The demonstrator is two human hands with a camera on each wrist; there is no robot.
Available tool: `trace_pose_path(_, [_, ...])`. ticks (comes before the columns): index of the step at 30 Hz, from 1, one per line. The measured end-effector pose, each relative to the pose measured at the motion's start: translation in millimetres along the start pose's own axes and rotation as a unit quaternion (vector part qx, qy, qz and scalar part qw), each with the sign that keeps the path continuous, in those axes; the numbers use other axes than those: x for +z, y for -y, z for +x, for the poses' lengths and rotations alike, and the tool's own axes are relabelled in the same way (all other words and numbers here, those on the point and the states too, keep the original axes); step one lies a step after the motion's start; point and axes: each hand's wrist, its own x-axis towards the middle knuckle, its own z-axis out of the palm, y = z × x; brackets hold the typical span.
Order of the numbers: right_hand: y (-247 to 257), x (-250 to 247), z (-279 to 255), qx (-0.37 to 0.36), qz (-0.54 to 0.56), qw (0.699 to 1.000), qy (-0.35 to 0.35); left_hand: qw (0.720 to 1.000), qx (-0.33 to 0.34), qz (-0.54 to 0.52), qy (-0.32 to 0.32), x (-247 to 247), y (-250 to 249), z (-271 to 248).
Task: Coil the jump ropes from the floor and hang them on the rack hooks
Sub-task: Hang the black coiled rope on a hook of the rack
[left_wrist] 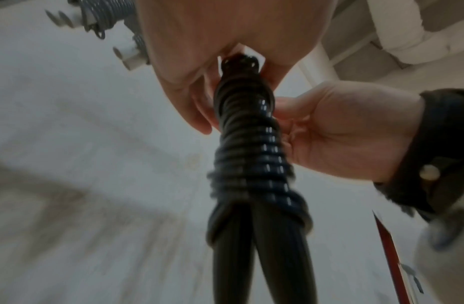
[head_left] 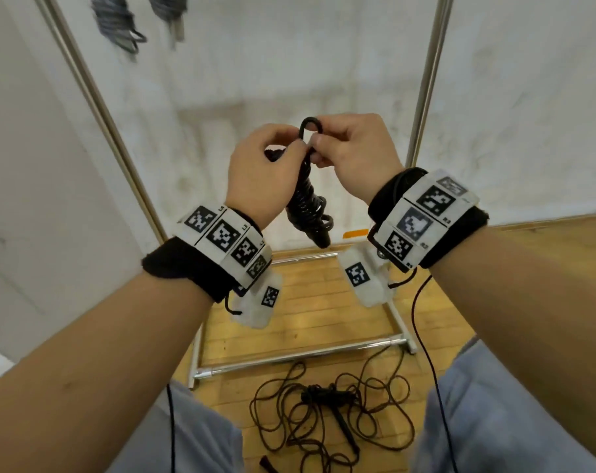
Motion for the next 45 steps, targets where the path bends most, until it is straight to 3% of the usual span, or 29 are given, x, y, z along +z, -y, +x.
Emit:
trace_pose_path(7, [60.1, 1.6, 28.1, -0.056, 0.015, 0.998, -0.028, 1.000, 0.025, 0.011, 0.012, -31.7, -60.0, 42.4])
trace_pose_path(12, [102.5, -3.9, 64.6, -0.032, 0.069, 0.994, -0.074, 0.994, 0.094, 0.019, -0.060, -44.9, -95.1, 77.2])
trace_pose_path(21, [155.5, -2.5, 140.3, -0.054, 0.076, 0.994, -0.061, 0.980, 0.137, 0.029, -0.140, -62.6, -129.3, 154.3])
trace_pose_path(29, [163.1, 14.6, 215.4, -0.064, 0.038, 0.995, -0.068, 0.975, 0.118, 0.064, -0.177, -68.5, -132.8, 223.9])
trace_pose_path(34, [160.1, 19.3, 250.2, -0.059, 0.016, 0.994, -0.090, 0.977, 0.106, 0.090, -0.161, -68.3, -135.0, 256.9])
trace_pose_path(41, [142.6, 19.3, 258.1, -0.046, 0.024, 0.996, -0.077, 0.978, 0.091, 0.129, -0.139, -62.9, -125.4, 270.2])
trace_pose_path(45, [131.3, 26.2, 254.6, -0.051, 0.021, 0.997, -0.051, 0.962, 0.102, 0.208, -0.144, -63.4, -117.3, 264.0])
